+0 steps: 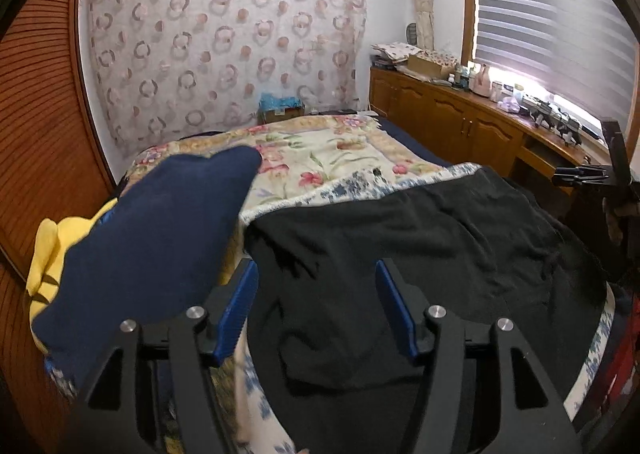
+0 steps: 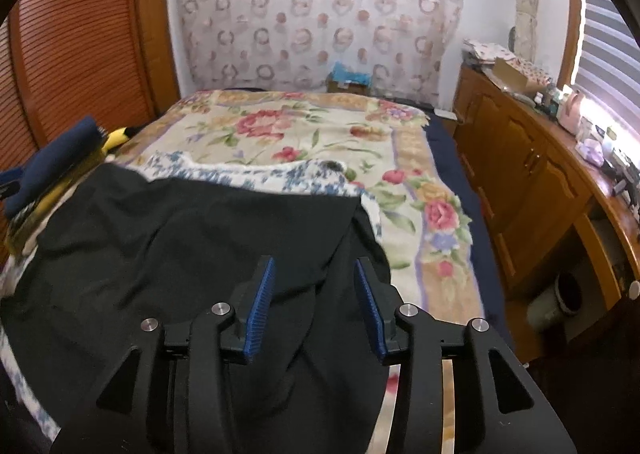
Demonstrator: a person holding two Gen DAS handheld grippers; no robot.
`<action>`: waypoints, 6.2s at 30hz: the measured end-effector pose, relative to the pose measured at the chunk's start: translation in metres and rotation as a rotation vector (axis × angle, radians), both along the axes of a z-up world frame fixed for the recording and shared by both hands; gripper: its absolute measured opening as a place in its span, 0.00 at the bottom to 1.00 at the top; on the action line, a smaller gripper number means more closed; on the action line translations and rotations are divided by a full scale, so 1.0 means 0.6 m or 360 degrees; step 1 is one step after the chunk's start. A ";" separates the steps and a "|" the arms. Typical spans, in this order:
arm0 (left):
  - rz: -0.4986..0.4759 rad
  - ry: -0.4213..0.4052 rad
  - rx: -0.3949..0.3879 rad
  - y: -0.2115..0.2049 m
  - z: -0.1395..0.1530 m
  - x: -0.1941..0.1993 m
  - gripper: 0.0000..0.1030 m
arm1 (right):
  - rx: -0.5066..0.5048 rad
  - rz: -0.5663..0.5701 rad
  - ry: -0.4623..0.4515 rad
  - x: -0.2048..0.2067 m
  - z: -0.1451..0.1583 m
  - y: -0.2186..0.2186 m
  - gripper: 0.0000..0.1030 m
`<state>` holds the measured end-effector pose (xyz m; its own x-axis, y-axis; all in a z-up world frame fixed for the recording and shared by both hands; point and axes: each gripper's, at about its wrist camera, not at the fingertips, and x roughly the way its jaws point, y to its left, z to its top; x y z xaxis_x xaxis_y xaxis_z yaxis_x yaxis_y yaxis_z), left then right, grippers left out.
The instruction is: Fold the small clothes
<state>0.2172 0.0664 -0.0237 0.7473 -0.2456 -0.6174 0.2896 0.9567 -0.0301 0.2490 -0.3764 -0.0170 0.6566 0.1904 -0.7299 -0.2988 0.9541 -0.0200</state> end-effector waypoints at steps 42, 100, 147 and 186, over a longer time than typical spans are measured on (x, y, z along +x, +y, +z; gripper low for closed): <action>-0.0110 0.0347 0.0121 -0.103 -0.164 -0.047 0.83 | 0.0001 -0.0057 0.0160 -0.084 -0.134 0.030 0.42; 0.0150 0.0233 0.0001 -0.034 -0.131 0.003 0.07 | 0.0000 -0.0056 0.0159 -0.084 -0.135 0.029 0.43; 0.0038 0.0065 -0.0189 0.010 -0.052 -0.260 0.02 | 0.0076 0.0136 -0.0078 -0.289 0.003 -0.024 0.03; 0.0197 0.0282 -0.0208 0.038 -0.150 -0.259 0.61 | 0.0063 0.0333 0.0056 -0.274 -0.108 0.124 0.49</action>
<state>0.0617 0.0892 -0.1136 0.6594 -0.2454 -0.7106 0.1496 0.9692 -0.1959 0.0845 -0.3019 -0.0820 0.5738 0.3488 -0.7410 -0.4902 0.8711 0.0304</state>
